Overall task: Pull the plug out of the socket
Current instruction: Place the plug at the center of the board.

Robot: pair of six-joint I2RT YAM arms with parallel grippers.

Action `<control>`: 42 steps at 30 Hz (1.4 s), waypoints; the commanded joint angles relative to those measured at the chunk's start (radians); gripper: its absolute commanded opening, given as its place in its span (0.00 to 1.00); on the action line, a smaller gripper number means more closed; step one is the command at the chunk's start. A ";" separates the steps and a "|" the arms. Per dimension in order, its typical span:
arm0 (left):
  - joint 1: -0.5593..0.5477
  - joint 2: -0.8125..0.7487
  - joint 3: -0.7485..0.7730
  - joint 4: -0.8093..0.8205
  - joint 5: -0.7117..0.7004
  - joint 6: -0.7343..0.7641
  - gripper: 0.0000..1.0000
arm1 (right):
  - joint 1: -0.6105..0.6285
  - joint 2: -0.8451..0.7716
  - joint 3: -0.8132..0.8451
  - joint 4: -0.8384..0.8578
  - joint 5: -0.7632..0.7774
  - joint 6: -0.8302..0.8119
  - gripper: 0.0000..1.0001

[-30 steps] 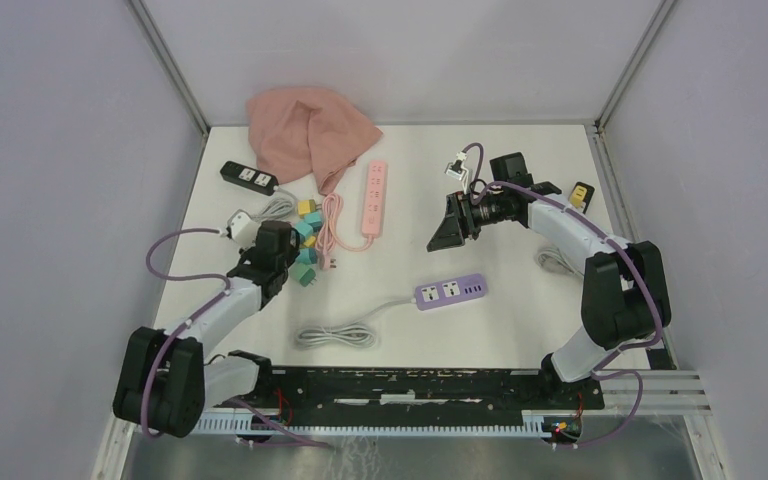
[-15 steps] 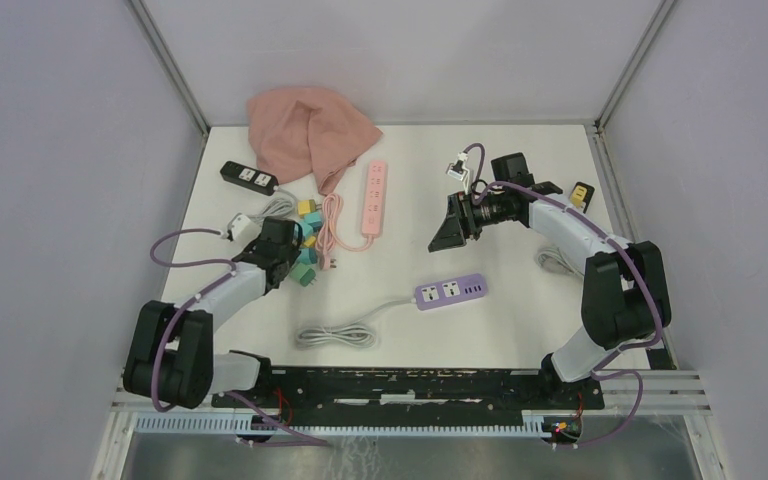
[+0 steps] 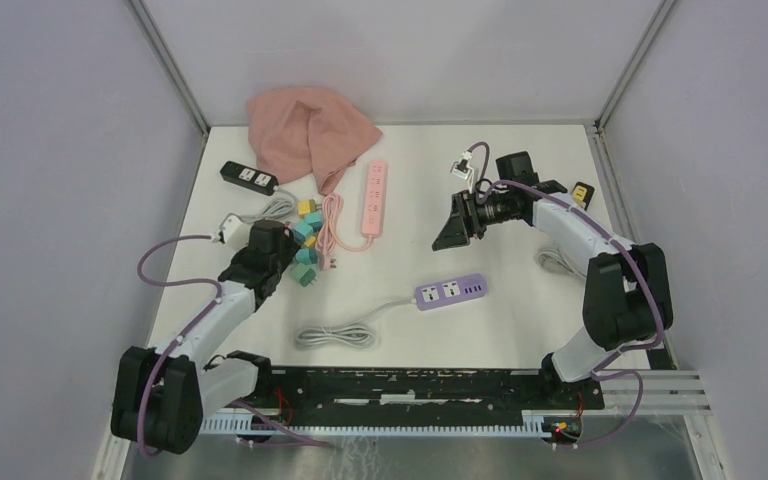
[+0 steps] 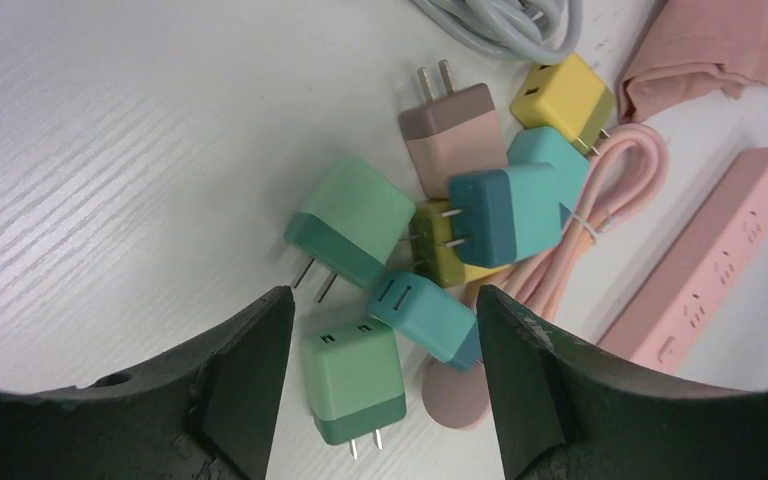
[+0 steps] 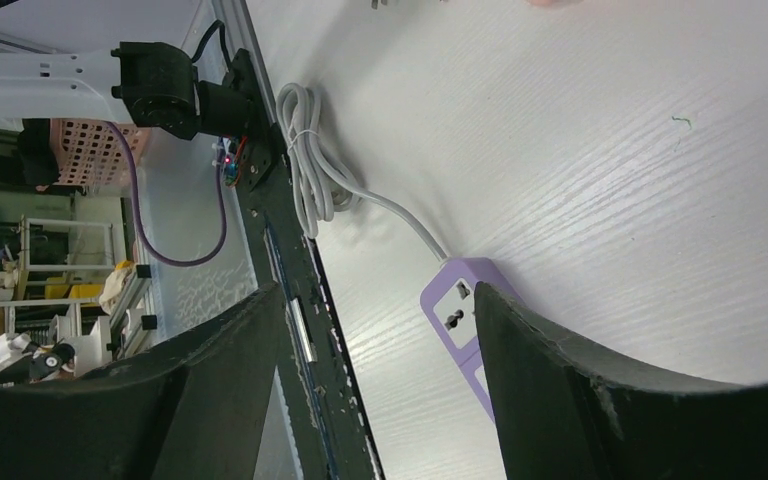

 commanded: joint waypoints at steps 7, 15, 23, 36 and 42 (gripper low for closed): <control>0.004 -0.233 -0.051 0.122 0.231 0.056 0.75 | -0.018 -0.061 0.047 -0.003 -0.001 -0.035 0.75; 0.005 -0.400 -0.163 0.387 0.472 0.167 0.78 | -0.023 -0.068 0.046 -0.003 0.002 -0.039 0.75; 0.004 -0.378 -0.231 0.662 0.737 0.226 0.82 | -0.028 -0.069 0.044 -0.003 0.002 -0.044 0.75; -0.119 -0.280 -0.260 0.836 0.855 0.461 0.99 | -0.053 -0.072 0.052 -0.031 0.018 -0.084 0.75; -0.301 -0.224 -0.264 0.782 0.525 0.733 0.99 | -0.082 -0.073 0.051 -0.041 0.025 -0.105 0.75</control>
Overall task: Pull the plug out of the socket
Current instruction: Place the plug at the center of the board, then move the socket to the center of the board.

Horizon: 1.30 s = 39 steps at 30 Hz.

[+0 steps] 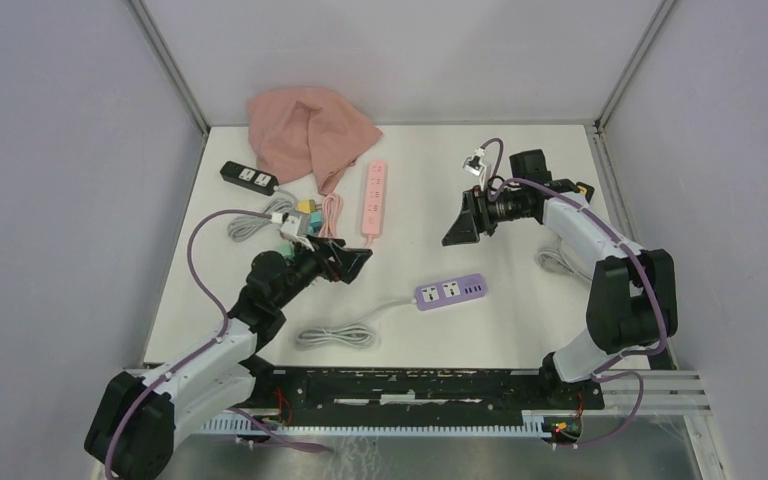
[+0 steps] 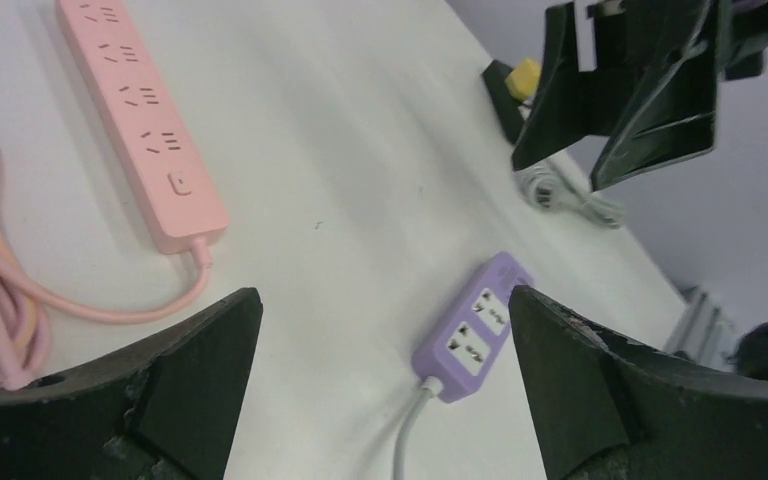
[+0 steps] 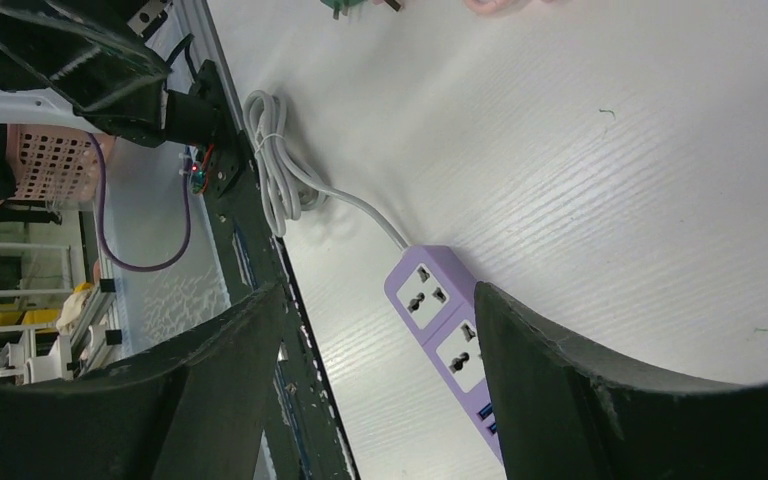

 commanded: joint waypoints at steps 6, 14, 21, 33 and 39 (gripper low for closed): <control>-0.199 0.094 -0.066 0.148 -0.427 0.476 0.99 | -0.049 -0.034 0.059 -0.028 0.015 -0.066 0.75; -0.198 0.180 -0.074 0.221 -0.410 0.501 0.99 | -0.118 -0.044 0.089 -0.111 0.077 -0.159 0.75; -0.199 0.198 -0.072 0.228 -0.420 0.493 0.99 | -0.203 -0.069 0.105 -0.157 0.155 -0.229 0.76; -0.198 0.204 -0.071 0.230 -0.424 0.491 0.99 | -0.294 -0.161 0.042 -0.121 0.409 -0.301 0.78; -0.198 0.201 -0.074 0.231 -0.426 0.490 0.99 | -0.315 -0.132 0.034 -0.077 0.618 -0.289 0.83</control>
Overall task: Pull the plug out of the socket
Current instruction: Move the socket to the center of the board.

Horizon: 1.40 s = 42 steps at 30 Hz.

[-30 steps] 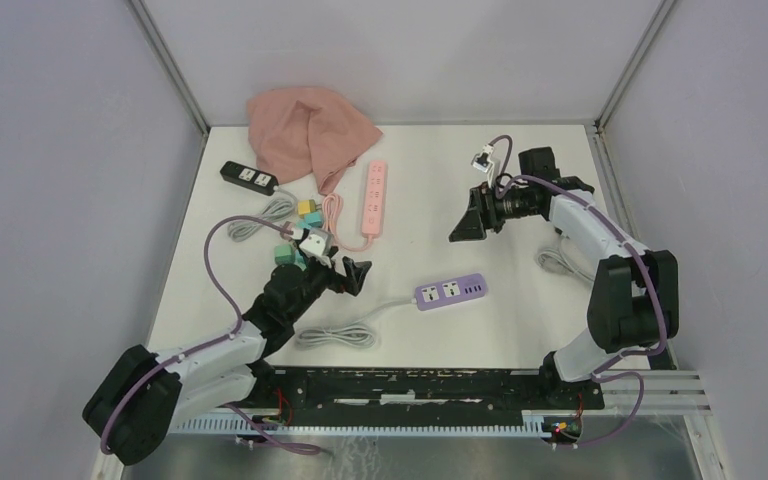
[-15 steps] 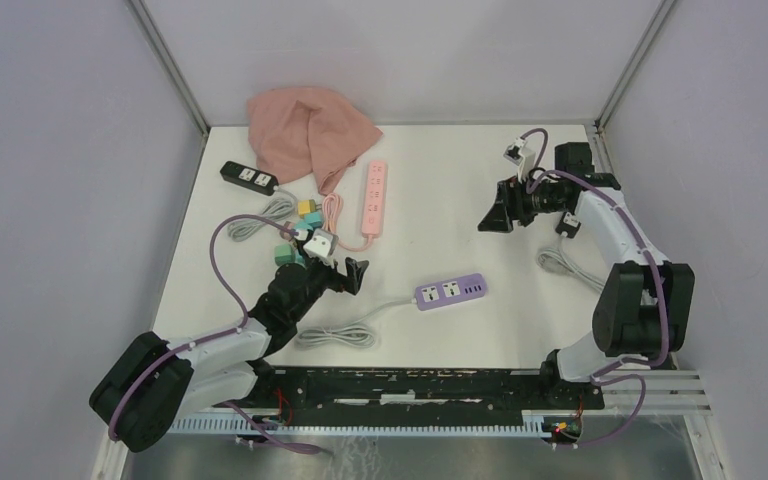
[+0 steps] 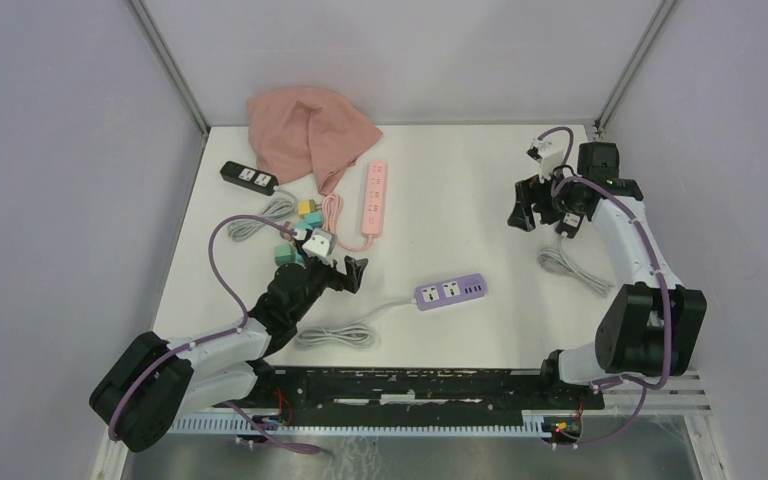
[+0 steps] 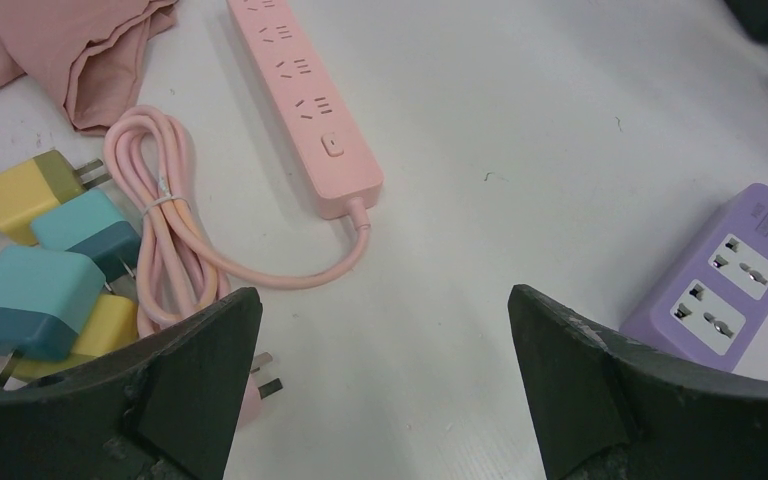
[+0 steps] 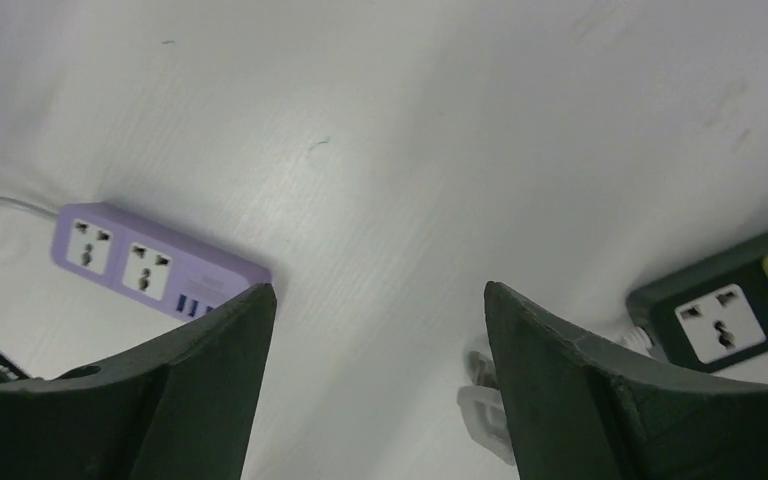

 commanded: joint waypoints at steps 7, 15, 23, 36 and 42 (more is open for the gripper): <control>-0.003 -0.005 0.013 0.067 -0.019 0.043 0.99 | -0.038 0.021 -0.055 0.222 0.426 0.146 0.95; -0.003 -0.004 0.013 0.067 -0.020 0.043 0.99 | -0.051 0.127 -0.042 0.324 0.781 0.456 0.99; -0.003 -0.005 0.013 0.067 -0.018 0.044 0.99 | -0.065 0.323 0.069 0.286 0.916 0.601 0.99; -0.003 -0.020 0.001 0.077 -0.020 0.043 0.99 | -0.092 0.448 0.110 0.295 0.849 0.615 0.77; -0.003 -0.029 -0.008 0.083 -0.021 0.042 0.99 | -0.106 0.478 0.129 0.270 0.769 0.590 0.44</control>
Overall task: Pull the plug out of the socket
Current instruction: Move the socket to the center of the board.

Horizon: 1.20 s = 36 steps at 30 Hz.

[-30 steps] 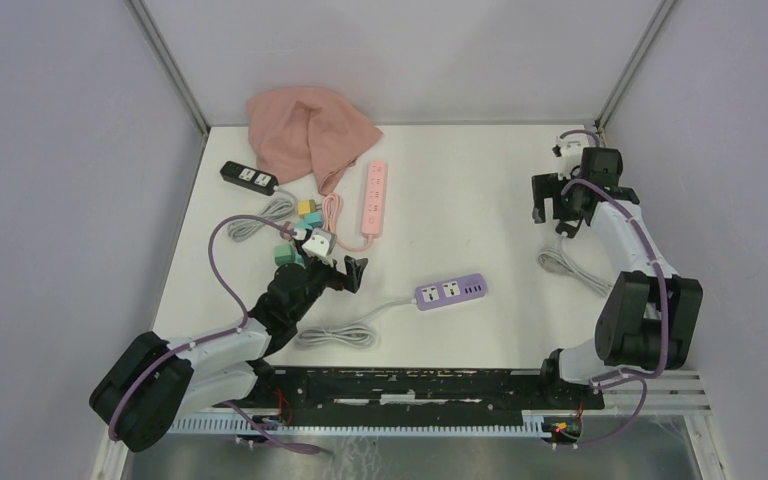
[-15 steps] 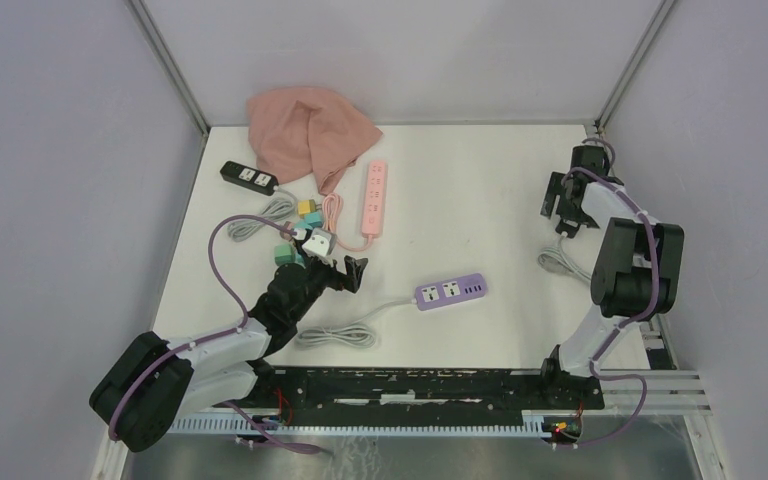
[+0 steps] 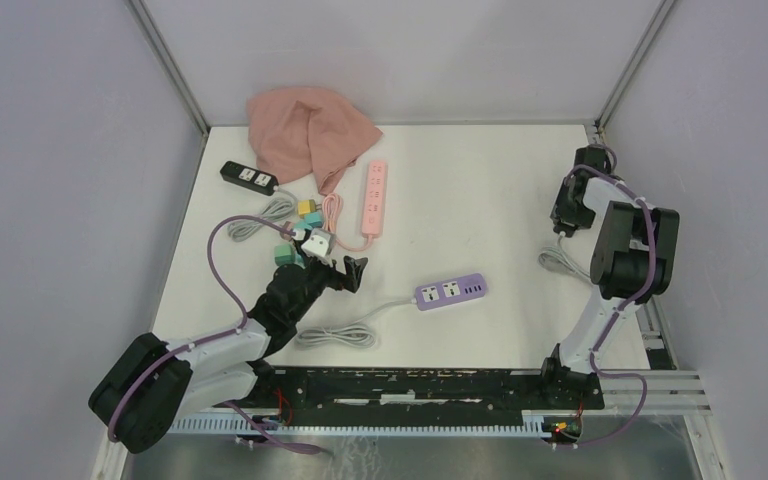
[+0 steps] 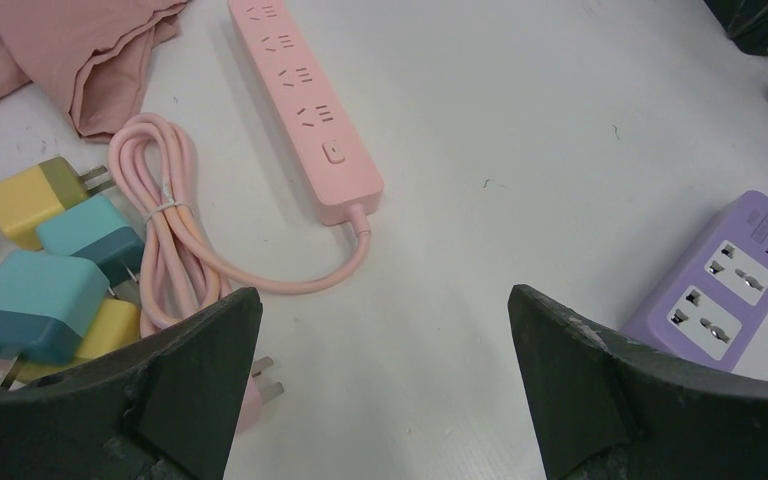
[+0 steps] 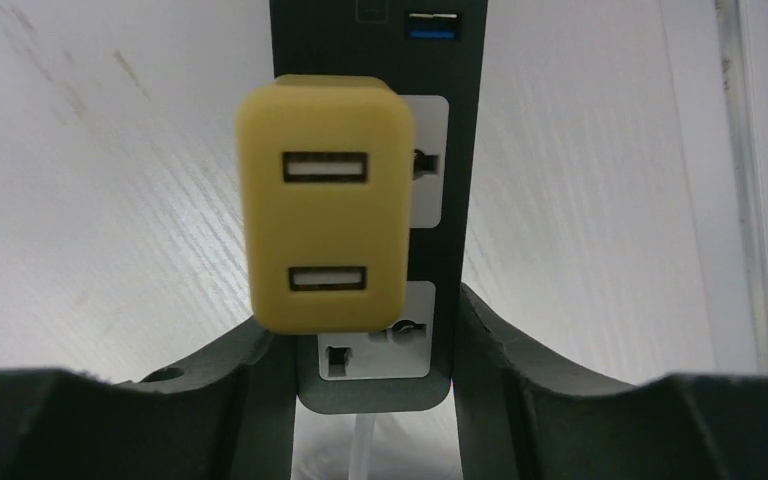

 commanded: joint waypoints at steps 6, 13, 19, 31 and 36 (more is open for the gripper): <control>-0.003 -0.025 -0.007 0.075 -0.019 0.042 0.99 | -0.011 -0.038 0.061 -0.056 -0.199 -0.117 0.08; -0.003 -0.024 -0.006 0.075 -0.016 0.042 0.99 | 0.014 -0.049 0.102 -0.191 -0.559 -0.367 0.06; -0.003 -0.024 -0.006 0.074 -0.014 0.043 0.99 | 0.164 -0.056 0.106 -0.254 -0.612 -0.554 0.06; -0.003 -0.024 -0.006 0.075 -0.009 0.045 0.99 | 0.522 -0.166 -0.085 -0.232 -0.542 -1.157 0.10; -0.003 -0.022 -0.005 0.075 -0.005 0.046 0.99 | 0.593 -0.182 -0.133 -0.248 -0.522 -1.328 0.13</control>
